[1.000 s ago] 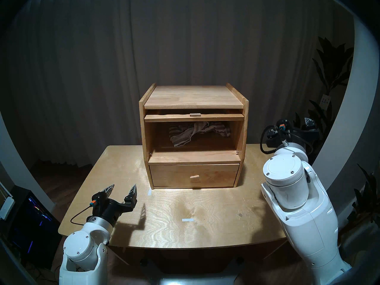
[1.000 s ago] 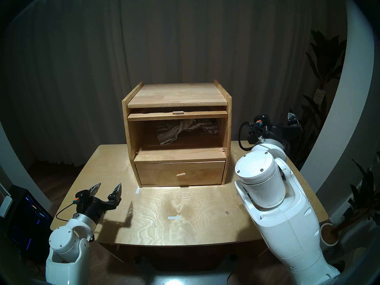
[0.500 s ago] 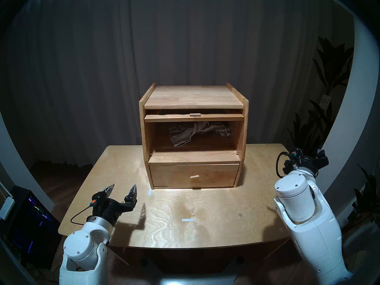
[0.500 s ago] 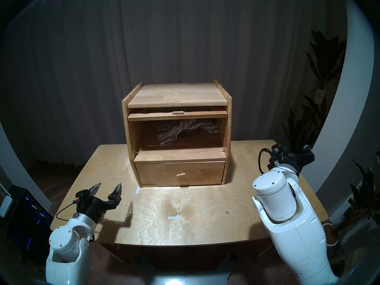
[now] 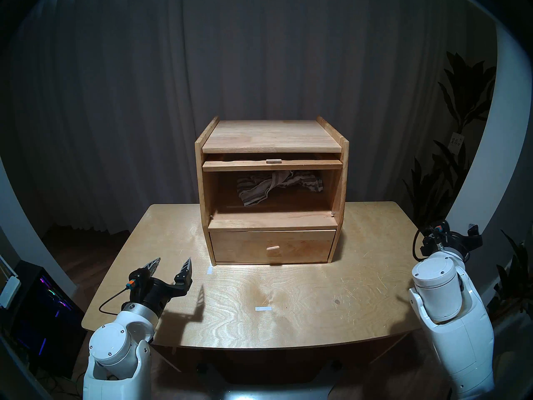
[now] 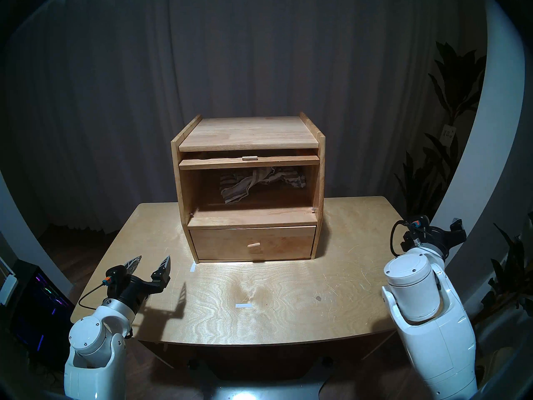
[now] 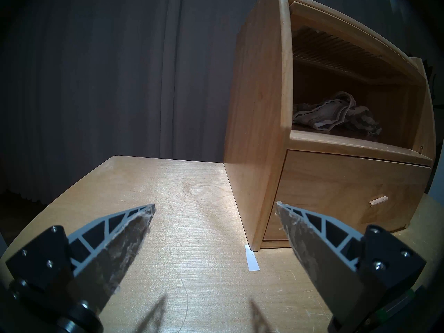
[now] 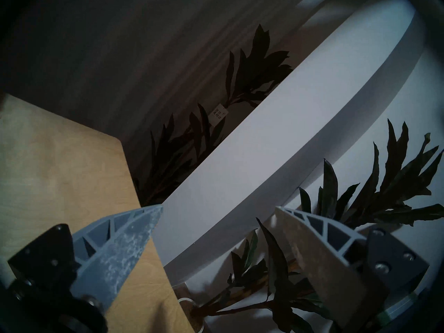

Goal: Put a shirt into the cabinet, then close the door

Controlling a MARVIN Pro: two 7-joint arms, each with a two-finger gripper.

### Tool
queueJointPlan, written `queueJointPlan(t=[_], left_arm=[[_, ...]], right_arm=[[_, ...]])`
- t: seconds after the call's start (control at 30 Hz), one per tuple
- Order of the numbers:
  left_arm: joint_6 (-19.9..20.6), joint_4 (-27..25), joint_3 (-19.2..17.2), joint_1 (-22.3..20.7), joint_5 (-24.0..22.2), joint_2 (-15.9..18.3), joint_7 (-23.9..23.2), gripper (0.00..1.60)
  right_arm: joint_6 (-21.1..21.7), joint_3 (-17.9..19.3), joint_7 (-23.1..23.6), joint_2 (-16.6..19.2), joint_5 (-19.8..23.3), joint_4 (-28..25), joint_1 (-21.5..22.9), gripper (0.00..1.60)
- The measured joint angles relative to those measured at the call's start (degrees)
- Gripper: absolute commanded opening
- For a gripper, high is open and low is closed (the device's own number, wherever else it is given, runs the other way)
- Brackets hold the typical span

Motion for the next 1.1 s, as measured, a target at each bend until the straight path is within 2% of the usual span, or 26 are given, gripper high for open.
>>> queueJointPlan(t=[0.23, 0.43, 0.77, 1.1], left_arm=[[0.0, 0.0, 0.0, -0.1, 0.0, 0.0, -0.1, 1.60], [0.0, 0.0, 0.0, -0.1, 0.0, 0.0, -0.1, 1.60], [0.0, 0.2, 0.0, -0.2, 0.1, -0.1, -0.1, 1.60], [0.0, 0.5, -0.1, -0.3, 0.1, -0.1, -0.1, 1.60]], right_arm=[[-4.6, 6.0, 2.9, 1.5, 2.6, 0.3, -0.4, 1.60], [-8.0, 8.5, 6.7, 2.9, 5.2, 1.3, 0.7, 1.60], [-13.0, 9.3, 14.7, 5.5, 9.9, 5.2, 4.0, 1.60], [-16.9, 7.8, 22.9, 7.9, 14.2, 8.9, 7.7, 1.60]])
